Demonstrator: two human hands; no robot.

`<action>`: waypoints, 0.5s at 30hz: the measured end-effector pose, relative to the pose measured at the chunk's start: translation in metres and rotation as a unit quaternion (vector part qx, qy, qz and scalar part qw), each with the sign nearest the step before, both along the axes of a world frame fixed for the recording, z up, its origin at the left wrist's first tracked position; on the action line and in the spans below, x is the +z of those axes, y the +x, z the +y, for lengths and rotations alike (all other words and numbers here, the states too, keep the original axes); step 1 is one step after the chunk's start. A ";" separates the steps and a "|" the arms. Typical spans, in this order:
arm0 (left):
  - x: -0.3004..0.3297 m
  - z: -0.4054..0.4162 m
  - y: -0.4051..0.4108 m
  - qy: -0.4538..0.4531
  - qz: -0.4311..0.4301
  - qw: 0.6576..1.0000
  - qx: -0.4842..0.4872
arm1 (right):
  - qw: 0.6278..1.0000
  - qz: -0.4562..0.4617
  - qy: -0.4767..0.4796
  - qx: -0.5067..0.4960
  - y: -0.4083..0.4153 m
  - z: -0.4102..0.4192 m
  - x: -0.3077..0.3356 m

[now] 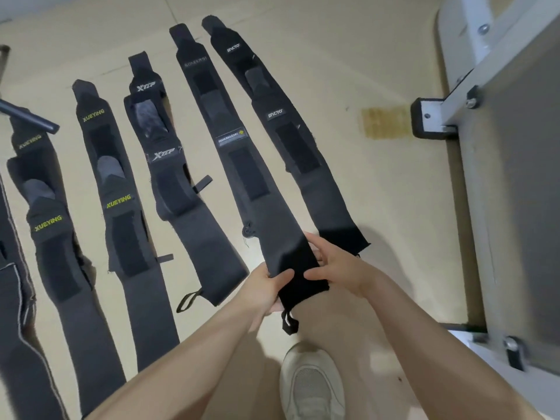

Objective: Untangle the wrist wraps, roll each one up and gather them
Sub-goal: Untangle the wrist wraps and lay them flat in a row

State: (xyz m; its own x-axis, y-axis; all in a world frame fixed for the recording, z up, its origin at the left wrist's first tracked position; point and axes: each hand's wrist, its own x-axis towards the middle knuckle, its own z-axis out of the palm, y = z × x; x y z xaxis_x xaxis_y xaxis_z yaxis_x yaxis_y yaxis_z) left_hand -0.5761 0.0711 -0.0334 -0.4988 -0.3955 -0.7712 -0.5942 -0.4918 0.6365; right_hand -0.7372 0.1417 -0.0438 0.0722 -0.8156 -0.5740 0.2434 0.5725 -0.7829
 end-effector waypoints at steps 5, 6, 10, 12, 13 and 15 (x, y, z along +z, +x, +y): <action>-0.025 0.013 -0.002 -0.155 -0.136 0.976 -0.073 | 0.962 0.248 0.108 0.028 0.006 0.004 -0.034; -0.029 0.015 0.000 -0.206 -0.138 0.960 -0.129 | 0.938 0.320 0.128 0.035 0.008 0.004 -0.040; -0.030 0.016 0.007 -0.221 -0.119 0.943 -0.217 | 0.840 0.513 0.153 0.084 0.022 0.010 -0.046; -0.026 0.010 0.012 -0.195 -0.104 0.954 -0.203 | 0.735 0.648 0.135 0.145 0.030 0.014 -0.046; -0.023 0.005 0.016 -0.191 -0.093 0.960 -0.183 | 0.690 0.699 0.108 0.157 0.034 0.015 -0.046; -0.010 -0.006 0.022 -0.208 -0.067 0.967 -0.130 | 0.666 0.726 0.014 0.169 0.046 0.008 -0.040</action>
